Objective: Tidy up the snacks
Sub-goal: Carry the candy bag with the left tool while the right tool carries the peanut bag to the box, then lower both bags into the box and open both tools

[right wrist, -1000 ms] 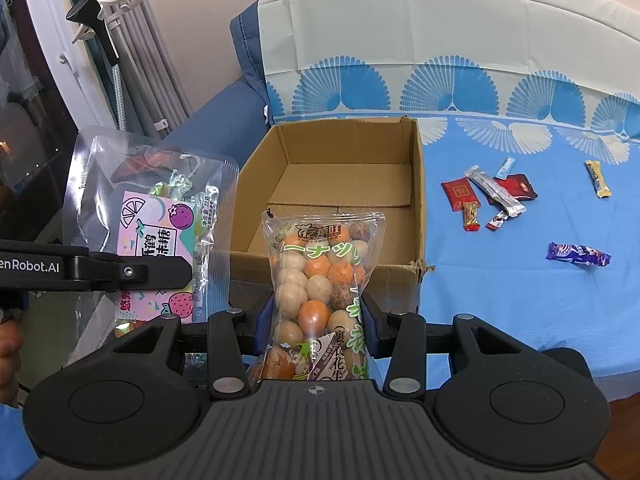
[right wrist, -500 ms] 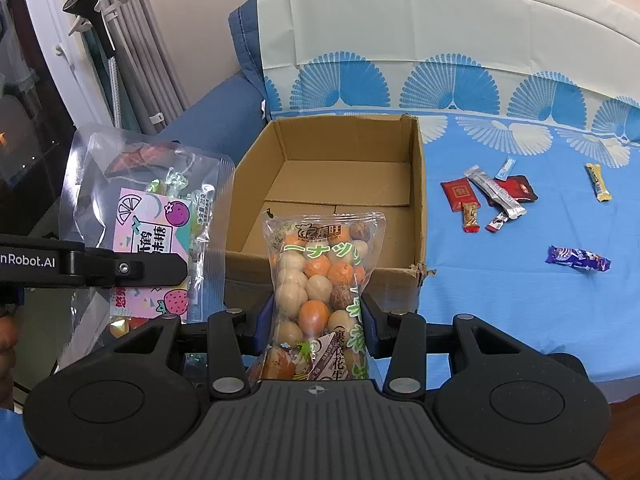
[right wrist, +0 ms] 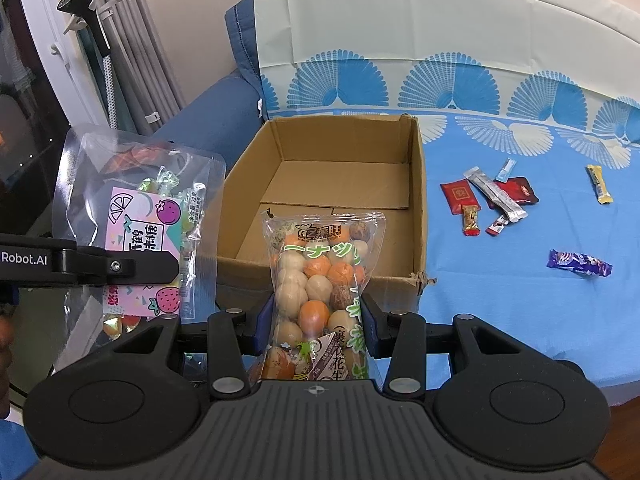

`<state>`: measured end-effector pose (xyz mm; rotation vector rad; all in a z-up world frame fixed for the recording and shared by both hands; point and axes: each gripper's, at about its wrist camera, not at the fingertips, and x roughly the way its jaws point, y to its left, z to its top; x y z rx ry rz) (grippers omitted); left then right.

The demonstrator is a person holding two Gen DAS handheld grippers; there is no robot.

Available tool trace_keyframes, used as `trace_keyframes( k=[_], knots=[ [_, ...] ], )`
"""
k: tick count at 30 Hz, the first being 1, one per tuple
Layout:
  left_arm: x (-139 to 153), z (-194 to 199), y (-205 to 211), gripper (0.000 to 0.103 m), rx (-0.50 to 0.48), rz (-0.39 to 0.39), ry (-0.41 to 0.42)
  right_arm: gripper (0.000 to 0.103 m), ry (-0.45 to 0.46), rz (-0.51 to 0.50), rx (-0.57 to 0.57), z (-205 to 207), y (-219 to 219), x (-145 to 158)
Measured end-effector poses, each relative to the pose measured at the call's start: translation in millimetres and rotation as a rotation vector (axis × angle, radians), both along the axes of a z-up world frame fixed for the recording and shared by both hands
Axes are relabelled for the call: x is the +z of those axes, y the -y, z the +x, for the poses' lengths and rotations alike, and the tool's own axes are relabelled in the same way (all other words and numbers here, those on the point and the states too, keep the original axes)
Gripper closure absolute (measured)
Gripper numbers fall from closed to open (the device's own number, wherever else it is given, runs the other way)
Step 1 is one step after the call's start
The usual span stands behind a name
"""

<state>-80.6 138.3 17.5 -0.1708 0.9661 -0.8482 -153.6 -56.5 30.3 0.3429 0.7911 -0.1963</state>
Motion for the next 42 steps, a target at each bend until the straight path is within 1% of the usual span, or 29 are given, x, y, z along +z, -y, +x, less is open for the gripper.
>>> trace_keyframes(
  k=[6,17,23,27,35,42],
  knots=[
    [1.5,3.3,2.1,0.090,0.005,-0.001,0.002,0.057,-0.002,0.000,-0.003,7.0,4.3,-0.1],
    [3.1,24.5,9.0,0.090,0.031,0.009,0.004,0.057,-0.014,0.010,-0.003,18.0,10.5,-4.6],
    [6.9,45.3,16.4,0.090,0.051,0.012,0.027,0.057,-0.014,0.015,-0.007,32.4,18.1,-8.1],
    [6.0,65.0,26.0,0.090,0.072,0.018,0.023,0.057,-0.014,0.019,-0.012,47.1,25.6,-11.6],
    [-12.0,108.8,53.1,0.090,0.084,0.076,-0.006,0.057,-0.013,0.030,-0.022,86.6,43.3,-22.7],
    [-32.6,145.1,83.0,0.090,0.085,0.151,-0.032,0.057,-0.031,0.041,-0.017,128.9,58.1,-34.7]
  ],
)
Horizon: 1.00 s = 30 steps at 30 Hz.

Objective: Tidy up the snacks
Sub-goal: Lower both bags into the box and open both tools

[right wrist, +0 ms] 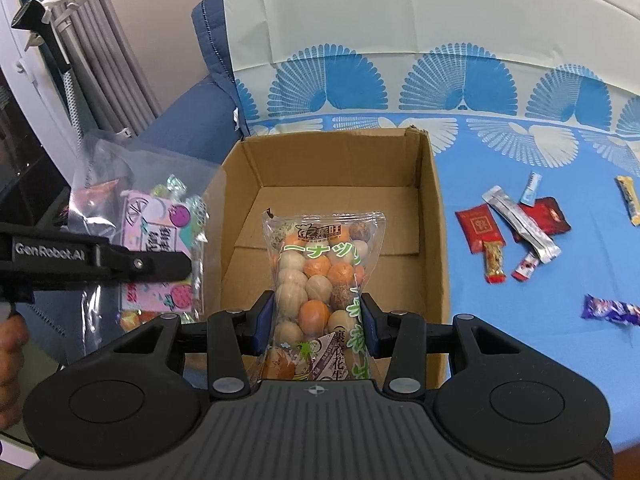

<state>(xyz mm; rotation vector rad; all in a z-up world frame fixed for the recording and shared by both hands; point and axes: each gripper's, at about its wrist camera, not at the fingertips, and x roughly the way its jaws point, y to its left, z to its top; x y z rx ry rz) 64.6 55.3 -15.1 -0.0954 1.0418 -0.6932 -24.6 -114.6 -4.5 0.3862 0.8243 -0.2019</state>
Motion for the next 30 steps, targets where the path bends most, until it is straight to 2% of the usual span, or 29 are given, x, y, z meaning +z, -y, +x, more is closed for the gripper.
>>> trace_keyframes(
  k=[6,14,16,17,18,20,21,26,30],
  knots=[
    [-19.5,31.2,23.9,0.090,0.006,0.079,-0.009,0.057,-0.031,0.009,-0.013,34.0,16.1,-20.3],
    [-37.5,58.2,42.0,0.088,0.002,0.155,-0.009,0.056,-0.045,0.013,-0.020,57.2,30.4,-42.4],
    [-37.9,58.8,46.2,0.070,0.011,0.180,0.009,0.053,-0.035,0.037,-0.033,60.8,34.8,-45.6],
    [-36.9,59.7,47.1,0.033,0.022,0.190,0.020,0.048,-0.037,0.046,-0.049,62.0,36.9,-46.9],
    [-35.0,60.3,45.9,0.000,0.053,0.201,0.036,0.036,-0.040,0.048,-0.069,62.7,38.4,-47.0],
    [-28.9,54.8,41.1,0.000,0.124,0.196,0.094,0.022,-0.028,0.037,-0.103,61.0,41.0,-45.1],
    [-26.8,52.4,40.3,0.000,0.130,0.201,0.106,0.019,-0.022,0.028,-0.107,59.5,40.9,-43.3],
    [-26.9,41.7,37.5,0.000,0.124,0.269,0.056,0.015,-0.035,0.022,-0.094,40.4,35.1,-37.0],
    [-21.6,18.2,29.8,0.000,0.111,0.317,0.056,0.012,-0.029,0.034,-0.096,15.1,26.1,-24.9]
  ],
)
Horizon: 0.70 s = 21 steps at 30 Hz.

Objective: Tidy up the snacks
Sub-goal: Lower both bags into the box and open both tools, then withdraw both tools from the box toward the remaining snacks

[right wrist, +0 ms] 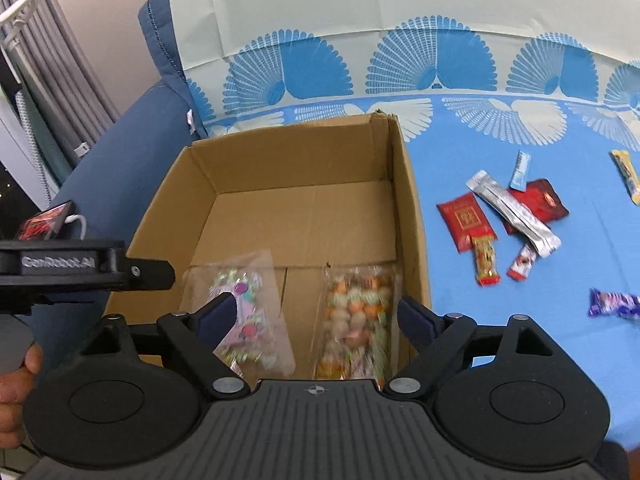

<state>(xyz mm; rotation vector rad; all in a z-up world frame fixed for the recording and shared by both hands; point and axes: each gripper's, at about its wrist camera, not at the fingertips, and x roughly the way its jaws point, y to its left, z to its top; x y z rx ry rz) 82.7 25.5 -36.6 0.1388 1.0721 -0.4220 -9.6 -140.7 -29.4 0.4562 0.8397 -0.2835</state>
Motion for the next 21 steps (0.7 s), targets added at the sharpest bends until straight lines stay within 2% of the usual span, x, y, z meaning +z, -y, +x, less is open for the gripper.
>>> trace_keyframes(
  k=[6,11,15,21],
  knots=[
    [11.0,-42.2,-18.7,0.000,-0.021,0.018,-0.006,0.009,0.033,-0.005,0.009,-40.6,-22.1,22.1],
    [16.9,-77.0,-37.0,0.000,-0.016,0.031,-0.003,0.008,0.062,-0.055,0.044,-71.1,-48.3,36.3],
    [23.5,-102.2,-51.3,0.000,0.031,0.059,0.039,0.007,0.085,-0.095,0.065,-92.6,-66.0,44.2],
    [30.8,-130.7,-63.2,0.000,0.024,0.070,0.083,0.006,0.119,-0.120,0.070,-113.4,-79.2,55.1]
  ],
)
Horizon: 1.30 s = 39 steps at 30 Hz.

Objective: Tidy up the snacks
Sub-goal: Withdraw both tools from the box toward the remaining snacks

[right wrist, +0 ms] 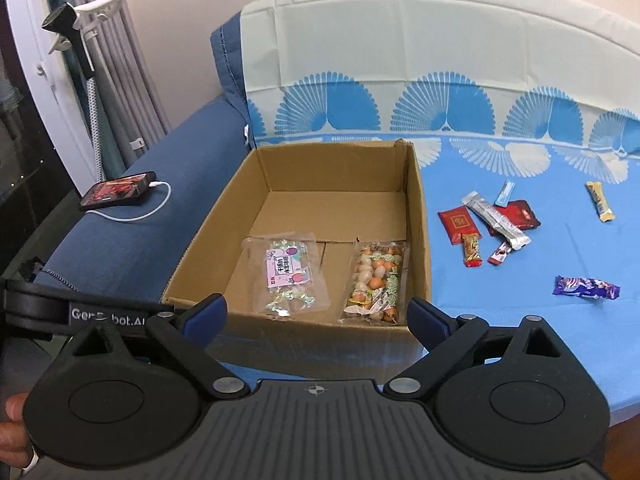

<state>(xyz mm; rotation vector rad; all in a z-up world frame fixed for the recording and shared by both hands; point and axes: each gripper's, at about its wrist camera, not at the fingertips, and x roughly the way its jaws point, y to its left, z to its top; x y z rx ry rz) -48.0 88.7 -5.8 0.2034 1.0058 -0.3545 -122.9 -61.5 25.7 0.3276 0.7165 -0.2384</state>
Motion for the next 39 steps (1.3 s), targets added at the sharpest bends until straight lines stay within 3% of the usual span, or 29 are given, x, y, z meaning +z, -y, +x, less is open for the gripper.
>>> trace_keyframes(
  k=[25,39],
  knots=[
    [23.1,-45.9,-1.2,0.000,-0.038,-0.009,0.089,0.005,0.088,-0.033,-0.004,-47.3,-8.6,18.5],
    [27.8,-38.1,39.9,0.000,-0.095,0.035,0.093,0.005,0.102,0.026,-0.113,-58.7,31.2,4.6]
  ],
)
